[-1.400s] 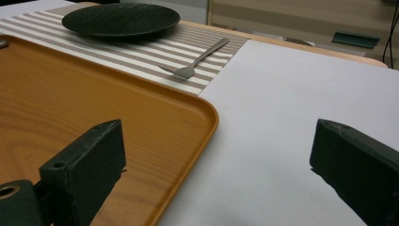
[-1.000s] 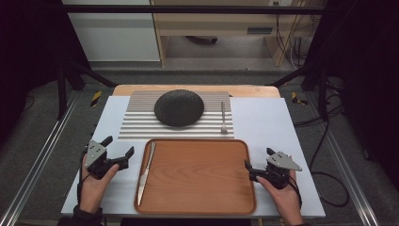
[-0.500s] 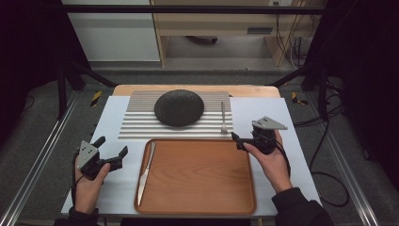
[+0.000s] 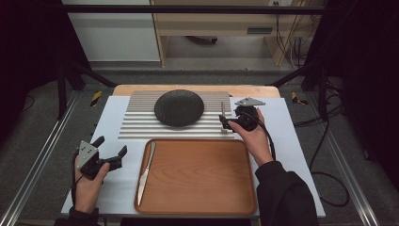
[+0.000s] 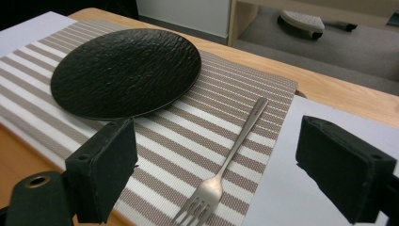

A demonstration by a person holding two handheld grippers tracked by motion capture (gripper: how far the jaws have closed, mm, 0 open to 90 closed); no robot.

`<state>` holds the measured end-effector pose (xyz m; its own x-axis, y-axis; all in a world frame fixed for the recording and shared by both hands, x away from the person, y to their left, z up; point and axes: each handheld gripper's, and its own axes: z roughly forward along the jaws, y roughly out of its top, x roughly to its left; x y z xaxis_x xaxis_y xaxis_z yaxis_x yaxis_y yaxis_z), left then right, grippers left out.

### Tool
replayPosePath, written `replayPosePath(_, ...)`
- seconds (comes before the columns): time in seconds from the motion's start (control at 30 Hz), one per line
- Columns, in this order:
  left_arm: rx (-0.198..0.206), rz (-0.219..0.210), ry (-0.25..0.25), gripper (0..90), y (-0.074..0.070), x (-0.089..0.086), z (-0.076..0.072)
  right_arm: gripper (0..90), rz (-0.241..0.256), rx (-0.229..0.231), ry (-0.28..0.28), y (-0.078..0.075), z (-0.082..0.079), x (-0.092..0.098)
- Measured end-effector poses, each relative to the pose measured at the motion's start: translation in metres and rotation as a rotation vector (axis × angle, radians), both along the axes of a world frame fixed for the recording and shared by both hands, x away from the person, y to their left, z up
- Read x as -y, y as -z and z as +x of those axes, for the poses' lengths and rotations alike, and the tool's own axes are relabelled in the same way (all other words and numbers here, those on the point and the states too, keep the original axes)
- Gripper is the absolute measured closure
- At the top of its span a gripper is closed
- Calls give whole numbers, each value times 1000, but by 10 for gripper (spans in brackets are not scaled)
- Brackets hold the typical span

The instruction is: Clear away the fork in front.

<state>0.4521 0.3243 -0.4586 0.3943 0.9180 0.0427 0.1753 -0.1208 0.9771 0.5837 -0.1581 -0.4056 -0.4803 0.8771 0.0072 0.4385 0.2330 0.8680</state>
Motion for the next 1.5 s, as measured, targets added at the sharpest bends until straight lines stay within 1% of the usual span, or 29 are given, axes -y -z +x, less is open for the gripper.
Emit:
replayPosePath(0.07,0,2,0,47,0,0,0,157,9,-14,15,4,9,-2)
replayPosePath(0.2,3,4,5,48,0,1,0,191,13,-20,50,13,23,-6)
replayPosePath(0.27,3,8,4,47,0,1,0,204,10,-29,60,18,28,-9)
replayPosePath(0.43,7,5,4,47,0,1,0,274,32,-57,88,31,35,-15)
replayPosePath(0.57,14,0,6,44,-1,1,-1,324,28,-78,113,41,39,-18)
replayPosePath(0.63,18,-2,10,43,-1,1,-1,345,11,-92,128,45,41,-21)
replayPosePath(0.67,21,-2,11,42,-2,1,-1,361,12,-97,132,47,42,-21)
replayPosePath(0.83,20,-1,15,41,-2,1,-1,410,3,-121,163,54,45,-25)
replayPosePath(1.0,23,-3,16,41,-2,1,-2,474,-7,-146,179,60,48,-23)
replayPosePath(1.13,24,-1,15,41,-2,1,-2,518,-21,-158,179,61,48,-23)
replayPosePath(1.4,26,-2,16,41,-3,1,-2,590,-42,-168,174,65,50,-23)
replayPosePath(1.5,30,-5,17,41,-3,1,-2,618,-40,-179,175,67,51,-24)
